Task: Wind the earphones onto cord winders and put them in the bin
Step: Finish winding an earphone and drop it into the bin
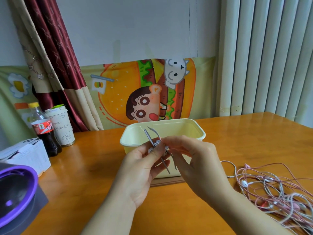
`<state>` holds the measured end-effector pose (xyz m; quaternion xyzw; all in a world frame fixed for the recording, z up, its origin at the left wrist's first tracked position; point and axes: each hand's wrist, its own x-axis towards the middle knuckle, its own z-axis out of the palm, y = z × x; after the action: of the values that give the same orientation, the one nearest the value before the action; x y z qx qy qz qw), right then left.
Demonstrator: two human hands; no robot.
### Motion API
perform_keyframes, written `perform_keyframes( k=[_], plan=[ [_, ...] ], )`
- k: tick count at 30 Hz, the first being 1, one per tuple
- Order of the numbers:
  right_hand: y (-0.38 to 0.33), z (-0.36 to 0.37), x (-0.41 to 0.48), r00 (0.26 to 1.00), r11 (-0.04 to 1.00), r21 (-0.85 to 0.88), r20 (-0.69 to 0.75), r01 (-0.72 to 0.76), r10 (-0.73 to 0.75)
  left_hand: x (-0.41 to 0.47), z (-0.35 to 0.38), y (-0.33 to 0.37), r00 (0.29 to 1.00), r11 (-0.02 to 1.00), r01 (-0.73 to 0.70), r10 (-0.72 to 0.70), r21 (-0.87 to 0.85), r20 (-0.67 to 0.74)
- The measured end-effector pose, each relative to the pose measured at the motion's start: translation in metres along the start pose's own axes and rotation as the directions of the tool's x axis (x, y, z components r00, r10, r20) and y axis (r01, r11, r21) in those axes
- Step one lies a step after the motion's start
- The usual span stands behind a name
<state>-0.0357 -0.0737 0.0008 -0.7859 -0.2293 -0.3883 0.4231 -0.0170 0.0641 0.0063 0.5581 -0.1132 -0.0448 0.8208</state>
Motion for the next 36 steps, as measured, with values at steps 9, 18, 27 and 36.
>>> perform_keyframes(
  k=[9, 18, 27, 36],
  plan=[
    [0.000, -0.012, 0.009, 0.996, 0.976, 0.203, 0.032, -0.085, 0.080, 0.003, 0.007, 0.006, 0.999, 0.979, -0.036, 0.039, -0.199, 0.008],
    [0.003, -0.010, 0.021, 0.965, 0.965, -0.031, 0.030, -0.261, 0.262, 0.006, -0.007, 0.010, 0.997, 0.996, -0.079, 0.080, -0.029, 0.020],
    [0.051, -0.001, 0.073, 0.920, 0.873, -0.322, 0.013, -0.368, 0.392, 0.010, -0.021, 0.007, 0.998, 0.975, 0.029, -0.015, 0.220, -0.065],
    [0.027, -0.063, 0.037, 0.931, 0.915, -0.327, 0.197, -0.235, 0.309, 0.004, -0.014, 0.000, 0.996, 0.816, -0.038, 0.077, 0.576, -0.044]
  ],
)
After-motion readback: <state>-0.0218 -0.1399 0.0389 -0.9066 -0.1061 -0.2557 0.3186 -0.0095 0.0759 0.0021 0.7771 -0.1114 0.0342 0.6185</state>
